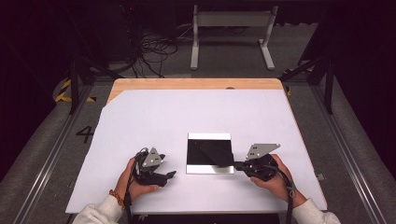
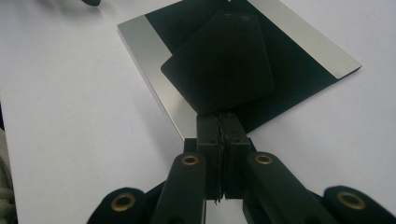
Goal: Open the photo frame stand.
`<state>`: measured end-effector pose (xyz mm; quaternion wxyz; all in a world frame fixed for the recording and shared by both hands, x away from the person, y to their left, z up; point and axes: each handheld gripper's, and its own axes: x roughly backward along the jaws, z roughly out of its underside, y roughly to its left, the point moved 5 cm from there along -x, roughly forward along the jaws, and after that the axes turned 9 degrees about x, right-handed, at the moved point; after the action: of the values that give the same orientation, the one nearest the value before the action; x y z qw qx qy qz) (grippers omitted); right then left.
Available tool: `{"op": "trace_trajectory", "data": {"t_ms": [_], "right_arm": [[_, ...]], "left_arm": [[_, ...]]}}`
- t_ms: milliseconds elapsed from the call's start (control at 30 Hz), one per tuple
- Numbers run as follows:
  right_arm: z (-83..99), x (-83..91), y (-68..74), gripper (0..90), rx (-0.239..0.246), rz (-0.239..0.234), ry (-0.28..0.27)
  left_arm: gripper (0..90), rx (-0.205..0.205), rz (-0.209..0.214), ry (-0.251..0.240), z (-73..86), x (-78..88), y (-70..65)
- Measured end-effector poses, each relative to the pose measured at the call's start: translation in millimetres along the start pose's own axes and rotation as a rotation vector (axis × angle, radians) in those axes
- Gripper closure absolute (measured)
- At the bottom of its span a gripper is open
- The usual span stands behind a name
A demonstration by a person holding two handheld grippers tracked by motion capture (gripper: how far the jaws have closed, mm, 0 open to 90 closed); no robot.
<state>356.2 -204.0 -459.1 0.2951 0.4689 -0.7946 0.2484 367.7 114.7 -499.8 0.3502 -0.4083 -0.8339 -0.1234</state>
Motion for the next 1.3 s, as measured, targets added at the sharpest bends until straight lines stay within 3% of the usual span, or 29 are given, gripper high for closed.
{"op": "trace_trajectory", "data": {"t_ms": [233, 867, 1300], "right_arm": [[-1.0, 1.0, -1.1, 88.2, -0.018, -0.004, -0.023], [-7.4, 4.2, -2.0, 87.6, -0.023, 0.014, -0.075], [-14.7, 6.7, -2.1, 87.8, -0.019, 0.052, -0.115]], "left_arm": [[25.9, 0.007, -0.013, 0.006, 0.3, -0.7, 1.4], [25.8, 0.002, 0.001, 0.007, 0.1, -1.4, -0.5], [25.7, 0.002, -0.001, 0.006, 0.2, -0.6, -0.6]]}}
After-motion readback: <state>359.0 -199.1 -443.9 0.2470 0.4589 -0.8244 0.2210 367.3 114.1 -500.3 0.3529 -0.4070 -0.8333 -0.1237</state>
